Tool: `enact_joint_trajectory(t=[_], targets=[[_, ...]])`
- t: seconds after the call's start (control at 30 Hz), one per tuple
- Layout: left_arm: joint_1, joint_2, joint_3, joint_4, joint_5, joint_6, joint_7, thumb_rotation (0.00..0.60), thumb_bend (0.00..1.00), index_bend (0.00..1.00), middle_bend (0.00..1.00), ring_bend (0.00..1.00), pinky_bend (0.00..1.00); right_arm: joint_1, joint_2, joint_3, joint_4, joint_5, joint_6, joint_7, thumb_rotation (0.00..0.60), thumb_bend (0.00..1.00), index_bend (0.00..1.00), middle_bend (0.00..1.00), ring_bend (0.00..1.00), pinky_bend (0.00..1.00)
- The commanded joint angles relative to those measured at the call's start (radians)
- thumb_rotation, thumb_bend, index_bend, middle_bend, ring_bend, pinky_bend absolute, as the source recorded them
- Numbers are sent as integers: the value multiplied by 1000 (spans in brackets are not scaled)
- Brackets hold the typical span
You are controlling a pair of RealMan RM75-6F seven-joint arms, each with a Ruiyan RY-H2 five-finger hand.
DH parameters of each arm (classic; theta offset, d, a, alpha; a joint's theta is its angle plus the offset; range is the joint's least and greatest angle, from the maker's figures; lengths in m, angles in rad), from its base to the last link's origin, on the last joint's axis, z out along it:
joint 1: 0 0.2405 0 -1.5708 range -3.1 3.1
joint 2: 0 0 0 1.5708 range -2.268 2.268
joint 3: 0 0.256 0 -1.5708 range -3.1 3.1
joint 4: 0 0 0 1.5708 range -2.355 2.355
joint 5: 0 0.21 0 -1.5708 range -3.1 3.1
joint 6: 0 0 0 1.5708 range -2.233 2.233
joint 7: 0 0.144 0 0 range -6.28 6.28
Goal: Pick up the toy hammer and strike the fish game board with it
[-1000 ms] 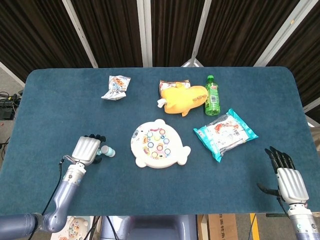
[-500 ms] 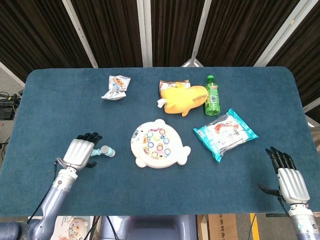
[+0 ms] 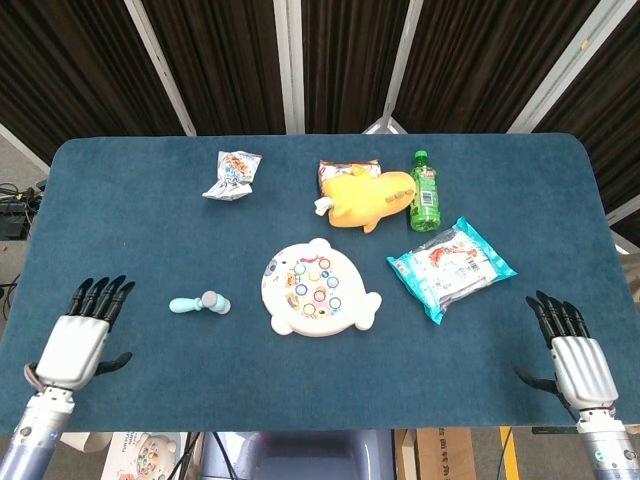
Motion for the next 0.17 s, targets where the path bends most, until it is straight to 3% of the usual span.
enact_joint_trajectory(t=[0.03, 0.17], targets=[[87, 12, 47, 95, 74, 81, -114, 600, 103, 0, 0, 0, 0, -2, -9, 3, 12, -9, 13, -9, 600, 192, 0, 0, 0, 0], [124, 24, 49, 131, 68, 90, -181, 600, 103, 0, 0, 0, 0, -3, -19, 4, 29, -25, 30, -24, 600, 191, 0, 0, 0, 0]])
